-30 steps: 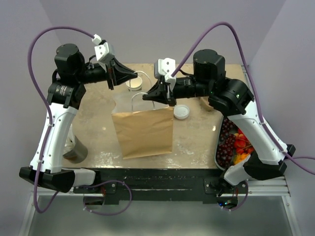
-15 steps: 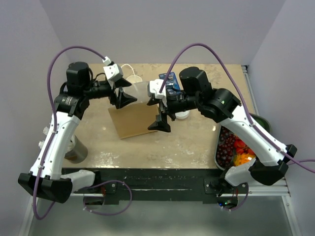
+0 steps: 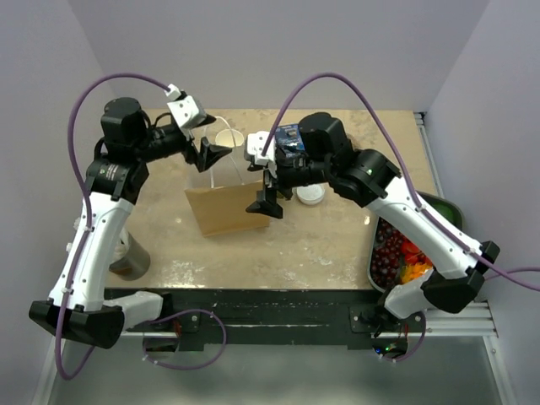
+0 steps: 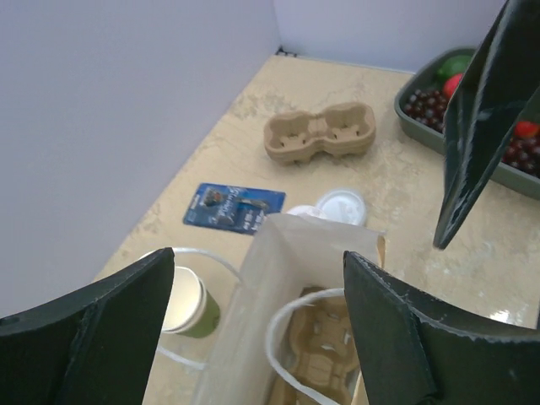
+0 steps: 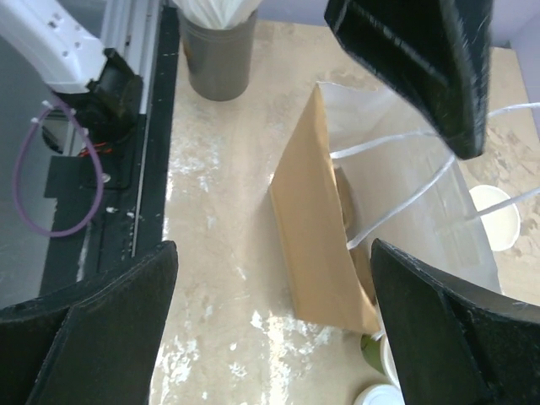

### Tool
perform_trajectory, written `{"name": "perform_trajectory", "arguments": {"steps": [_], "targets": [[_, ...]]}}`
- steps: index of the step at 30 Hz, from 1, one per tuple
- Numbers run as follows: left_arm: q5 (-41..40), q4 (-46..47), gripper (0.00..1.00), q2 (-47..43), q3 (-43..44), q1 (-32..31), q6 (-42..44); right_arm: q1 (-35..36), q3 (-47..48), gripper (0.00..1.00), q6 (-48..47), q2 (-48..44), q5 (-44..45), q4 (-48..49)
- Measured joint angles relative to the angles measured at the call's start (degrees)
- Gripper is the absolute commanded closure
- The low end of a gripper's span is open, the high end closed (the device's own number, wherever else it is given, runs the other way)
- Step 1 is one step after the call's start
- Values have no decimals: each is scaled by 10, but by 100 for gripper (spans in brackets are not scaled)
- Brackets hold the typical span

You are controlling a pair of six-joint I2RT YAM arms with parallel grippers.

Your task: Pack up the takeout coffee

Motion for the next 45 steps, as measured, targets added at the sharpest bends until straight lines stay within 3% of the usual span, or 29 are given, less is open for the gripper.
{"name": "perform_trajectory", "arguments": {"steps": [11, 18, 21, 22, 24, 25, 26, 33, 45], "targets": [[0, 82, 19, 51, 18, 91, -43, 0, -2, 7, 16, 89, 64, 68], [68, 108, 32, 128, -1, 110, -78, 0, 1, 31, 51, 137, 74, 111], [101, 155, 45, 146, -16, 110, -116, 0, 19, 49, 63, 149, 61, 118], [110, 169, 57, 150, -19, 110, -130, 0, 23, 56, 66, 150, 59, 121], [128, 205, 75, 158, -24, 110, -160, 0, 35, 86, 68, 150, 49, 125], [136, 221, 94, 161, -24, 110, -176, 0, 42, 96, 68, 150, 46, 129], [143, 233, 100, 163, -24, 110, -187, 0, 48, 100, 70, 150, 45, 133], [186, 309, 100, 156, -24, 110, -264, 0, 68, 100, 80, 150, 37, 141], [186, 267, 100, 94, 84, 110, -251, 0, 176, 100, 84, 142, 33, 158]]}}
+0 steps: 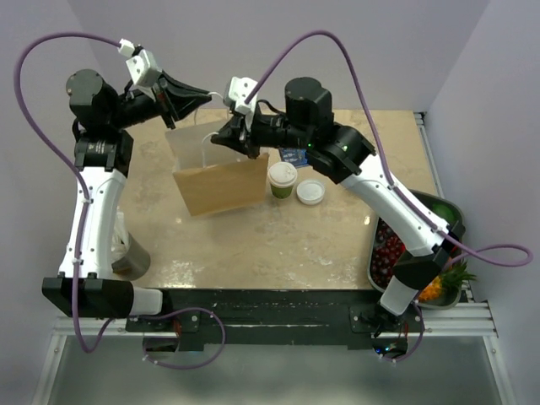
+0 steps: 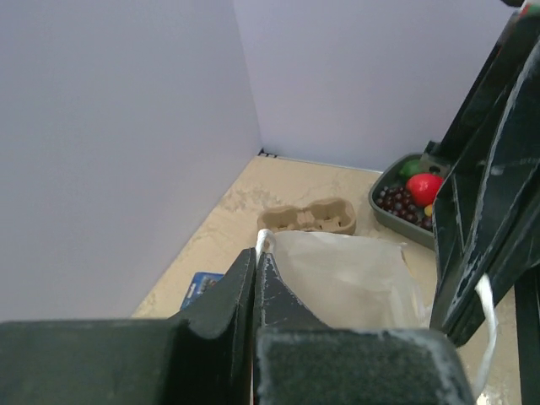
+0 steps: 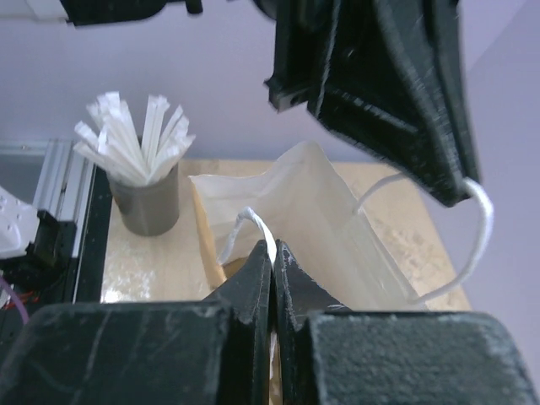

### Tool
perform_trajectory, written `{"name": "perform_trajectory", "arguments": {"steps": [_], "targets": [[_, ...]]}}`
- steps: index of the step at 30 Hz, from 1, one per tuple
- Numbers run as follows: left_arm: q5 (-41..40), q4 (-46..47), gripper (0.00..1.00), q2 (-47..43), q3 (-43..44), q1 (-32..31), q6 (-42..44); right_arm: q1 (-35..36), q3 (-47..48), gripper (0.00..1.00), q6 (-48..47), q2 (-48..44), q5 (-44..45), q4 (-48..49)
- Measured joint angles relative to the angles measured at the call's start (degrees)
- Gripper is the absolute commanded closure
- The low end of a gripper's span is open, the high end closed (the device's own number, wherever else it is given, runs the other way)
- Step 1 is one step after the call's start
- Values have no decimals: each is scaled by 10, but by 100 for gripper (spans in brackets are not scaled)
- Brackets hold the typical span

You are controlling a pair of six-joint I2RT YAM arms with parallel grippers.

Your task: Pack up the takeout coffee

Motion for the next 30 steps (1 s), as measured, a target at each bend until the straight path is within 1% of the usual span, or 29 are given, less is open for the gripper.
{"name": "perform_trajectory", "arguments": {"steps": [5, 8, 12, 15, 18, 19, 20, 21, 22, 23, 24, 27, 29, 30], "targets": [[-15, -19, 100, -2, 32, 0, 14, 0, 63, 100, 2, -1, 1, 7], [-25, -35, 100, 1, 53, 1, 25, 0, 78, 100, 5, -5, 1, 15], [-32, -51, 100, 5, 79, 1, 37, 0, 79, 100, 13, -9, 0, 18], [-33, -55, 100, 4, 83, 1, 39, 0, 73, 100, 20, -11, 0, 23], [-34, -60, 100, 2, 75, 1, 38, 0, 40, 99, 26, -26, 0, 28], [-34, -61, 89, 0, 68, 1, 38, 0, 26, 92, 28, -33, -1, 29], [-35, -61, 73, -6, 53, 1, 39, 0, 12, 74, 30, -39, -1, 28], [-37, -64, 49, -14, 35, 1, 43, 0, 0, 63, 33, -43, -2, 29], [-40, -66, 41, -23, 15, 1, 53, 0, -19, 45, 36, -50, -2, 30], [-47, -73, 36, -37, -17, 1, 62, 0, -44, 8, 34, -59, -3, 30], [-52, -80, 26, -44, -31, 1, 70, 0, -63, 1, 38, -64, -3, 29], [-97, -86, 21, -87, -132, 1, 106, -1, -133, 1, 31, -84, 1, 18], [-128, -90, 19, -98, -175, 1, 120, -4, -146, 1, 33, -78, -1, 4], [-141, -92, 16, -97, -184, 1, 124, -7, -146, 1, 37, -73, -3, 2]]}}
